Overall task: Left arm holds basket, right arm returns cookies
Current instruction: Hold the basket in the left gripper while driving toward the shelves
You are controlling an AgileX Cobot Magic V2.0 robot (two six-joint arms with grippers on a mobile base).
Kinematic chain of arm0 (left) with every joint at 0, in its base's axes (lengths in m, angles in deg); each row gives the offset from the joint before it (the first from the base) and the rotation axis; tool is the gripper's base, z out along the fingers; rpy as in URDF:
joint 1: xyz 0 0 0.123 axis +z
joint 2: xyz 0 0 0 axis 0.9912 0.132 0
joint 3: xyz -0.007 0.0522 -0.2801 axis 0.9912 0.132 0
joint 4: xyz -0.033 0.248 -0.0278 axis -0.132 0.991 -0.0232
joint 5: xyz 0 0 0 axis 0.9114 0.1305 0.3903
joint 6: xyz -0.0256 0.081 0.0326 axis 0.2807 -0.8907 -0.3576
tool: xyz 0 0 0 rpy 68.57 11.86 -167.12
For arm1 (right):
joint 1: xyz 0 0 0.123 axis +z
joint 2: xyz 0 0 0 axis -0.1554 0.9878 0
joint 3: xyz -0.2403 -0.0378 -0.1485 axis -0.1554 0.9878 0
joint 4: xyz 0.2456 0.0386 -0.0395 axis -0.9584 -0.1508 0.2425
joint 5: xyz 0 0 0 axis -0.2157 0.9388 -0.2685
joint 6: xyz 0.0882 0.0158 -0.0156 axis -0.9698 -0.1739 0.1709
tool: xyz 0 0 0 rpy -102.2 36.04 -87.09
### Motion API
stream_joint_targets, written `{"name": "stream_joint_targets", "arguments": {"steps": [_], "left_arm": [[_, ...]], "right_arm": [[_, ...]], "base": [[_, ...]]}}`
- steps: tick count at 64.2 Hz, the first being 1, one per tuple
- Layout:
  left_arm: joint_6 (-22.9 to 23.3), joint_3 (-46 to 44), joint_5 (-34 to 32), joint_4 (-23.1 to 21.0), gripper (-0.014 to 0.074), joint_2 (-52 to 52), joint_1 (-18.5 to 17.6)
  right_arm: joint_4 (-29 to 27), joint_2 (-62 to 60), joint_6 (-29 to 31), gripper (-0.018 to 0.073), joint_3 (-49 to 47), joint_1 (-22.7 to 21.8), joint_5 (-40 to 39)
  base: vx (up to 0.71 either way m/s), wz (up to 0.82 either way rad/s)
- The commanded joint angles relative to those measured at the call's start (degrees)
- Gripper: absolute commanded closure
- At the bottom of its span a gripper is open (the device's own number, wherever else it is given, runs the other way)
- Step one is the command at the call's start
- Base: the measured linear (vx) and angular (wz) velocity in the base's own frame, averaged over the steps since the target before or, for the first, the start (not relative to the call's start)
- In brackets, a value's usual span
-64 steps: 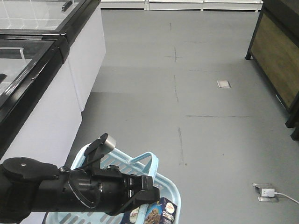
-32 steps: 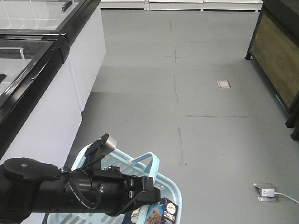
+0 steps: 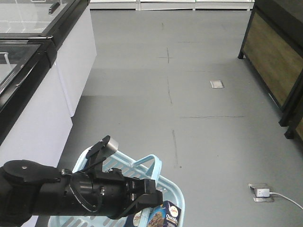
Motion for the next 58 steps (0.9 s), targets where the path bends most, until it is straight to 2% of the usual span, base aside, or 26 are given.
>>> {"name": "stream_joint_targets", "arguments": {"steps": [1, 38, 58], "left_arm": [[-0.4, -1.6, 2.4, -3.2, 0.0603, -2.4, -0.2], [-0.4, -1.6, 2.4, -3.2, 0.0603, -2.4, -0.2], [-0.4, -1.6, 2.3, -3.2, 0.0603, -2.4, -0.2]], "right_arm": [[0.1, -0.7, 0.2, 0.0567, 0.2, -0.3, -4.2], [0.1, -0.7, 0.2, 0.0567, 0.2, -0.3, -4.2], [0.1, -0.7, 0.2, 0.0567, 0.2, -0.3, -4.4]], "base": [[0.08, -0.18], [0.13, -0.13], [0.23, 0.03]]}}
